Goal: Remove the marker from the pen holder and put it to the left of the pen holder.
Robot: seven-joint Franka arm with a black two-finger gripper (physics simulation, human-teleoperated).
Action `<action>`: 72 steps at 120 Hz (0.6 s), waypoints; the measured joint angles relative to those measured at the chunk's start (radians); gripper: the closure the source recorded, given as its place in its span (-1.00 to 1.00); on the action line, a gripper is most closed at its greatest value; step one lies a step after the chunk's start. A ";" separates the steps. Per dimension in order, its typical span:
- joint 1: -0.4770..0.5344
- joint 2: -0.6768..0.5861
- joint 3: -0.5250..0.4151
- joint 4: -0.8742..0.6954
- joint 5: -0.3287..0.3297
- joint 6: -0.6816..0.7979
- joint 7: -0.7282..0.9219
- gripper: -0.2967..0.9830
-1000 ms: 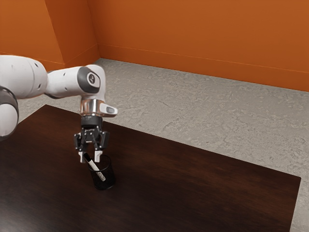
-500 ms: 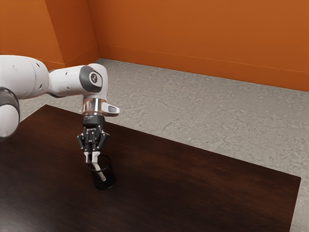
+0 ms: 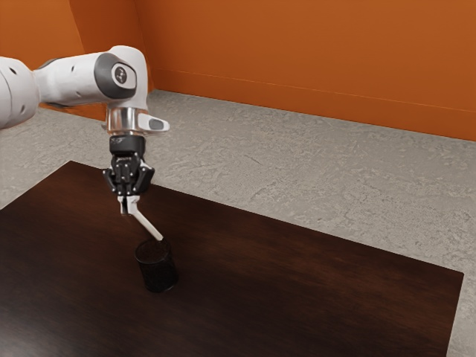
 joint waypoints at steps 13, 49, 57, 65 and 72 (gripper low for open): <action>0.064 0.013 0.007 0.044 -0.002 0.019 0.002 0.66; 0.144 0.040 0.012 -0.126 0.062 0.395 0.009 0.61; 0.148 -0.027 0.012 -0.265 0.073 0.547 0.017 0.60; 0.151 -0.050 0.012 -0.336 0.079 0.666 0.025 0.58; 0.153 -0.058 0.012 -0.370 0.080 0.743 0.032 0.55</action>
